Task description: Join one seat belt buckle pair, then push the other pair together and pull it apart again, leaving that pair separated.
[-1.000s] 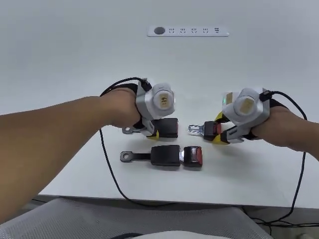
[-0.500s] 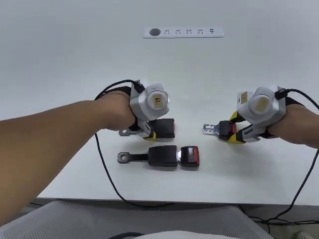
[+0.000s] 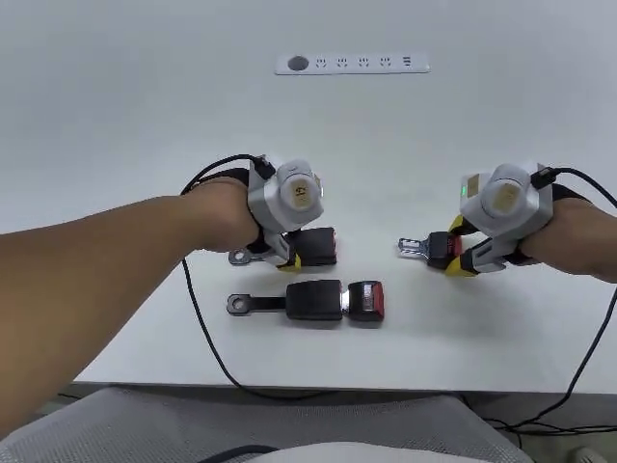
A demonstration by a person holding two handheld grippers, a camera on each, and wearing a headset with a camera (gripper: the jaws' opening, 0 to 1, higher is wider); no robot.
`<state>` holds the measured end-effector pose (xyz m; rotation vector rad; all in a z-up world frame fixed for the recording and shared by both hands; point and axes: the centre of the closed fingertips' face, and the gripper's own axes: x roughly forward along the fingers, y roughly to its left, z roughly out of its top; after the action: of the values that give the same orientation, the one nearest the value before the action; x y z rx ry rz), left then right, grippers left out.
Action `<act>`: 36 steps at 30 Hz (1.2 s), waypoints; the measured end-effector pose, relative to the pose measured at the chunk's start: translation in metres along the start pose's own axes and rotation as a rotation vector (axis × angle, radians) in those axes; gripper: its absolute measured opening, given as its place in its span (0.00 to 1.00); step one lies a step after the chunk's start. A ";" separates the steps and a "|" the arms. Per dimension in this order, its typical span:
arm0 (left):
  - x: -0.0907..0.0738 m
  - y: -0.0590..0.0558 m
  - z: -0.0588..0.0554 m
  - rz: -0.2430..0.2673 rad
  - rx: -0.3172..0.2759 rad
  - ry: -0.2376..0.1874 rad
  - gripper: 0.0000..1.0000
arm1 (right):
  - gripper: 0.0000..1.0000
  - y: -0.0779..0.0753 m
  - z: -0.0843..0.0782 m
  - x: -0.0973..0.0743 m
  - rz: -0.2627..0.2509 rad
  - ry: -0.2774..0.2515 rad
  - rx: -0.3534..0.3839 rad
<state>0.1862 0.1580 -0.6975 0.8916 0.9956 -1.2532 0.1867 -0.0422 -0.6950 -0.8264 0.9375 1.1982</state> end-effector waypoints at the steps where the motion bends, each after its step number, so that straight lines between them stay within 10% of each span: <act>1: -0.001 -0.001 0.001 0.002 0.002 -0.004 0.33 | 0.36 -0.001 -0.001 0.000 -0.006 0.002 0.007; 11: -0.011 -0.009 -0.002 0.026 -0.052 -0.062 0.42 | 0.46 -0.002 0.008 -0.009 -0.101 -0.021 0.014; 17: -0.037 -0.005 -0.005 0.112 -0.179 -0.181 0.43 | 0.49 0.006 0.028 -0.025 -0.161 -0.102 0.053; 27: -0.062 -0.037 -0.010 0.169 -0.257 -0.277 0.58 | 0.56 0.042 0.046 -0.038 -0.180 -0.191 0.123; 36: -0.074 -0.052 -0.037 0.212 -0.361 -0.302 0.71 | 0.67 0.056 0.033 -0.048 -0.205 -0.234 0.231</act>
<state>0.1272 0.2109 -0.6399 0.4946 0.8262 -0.9546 0.1317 -0.0204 -0.6403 -0.5688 0.7625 0.9647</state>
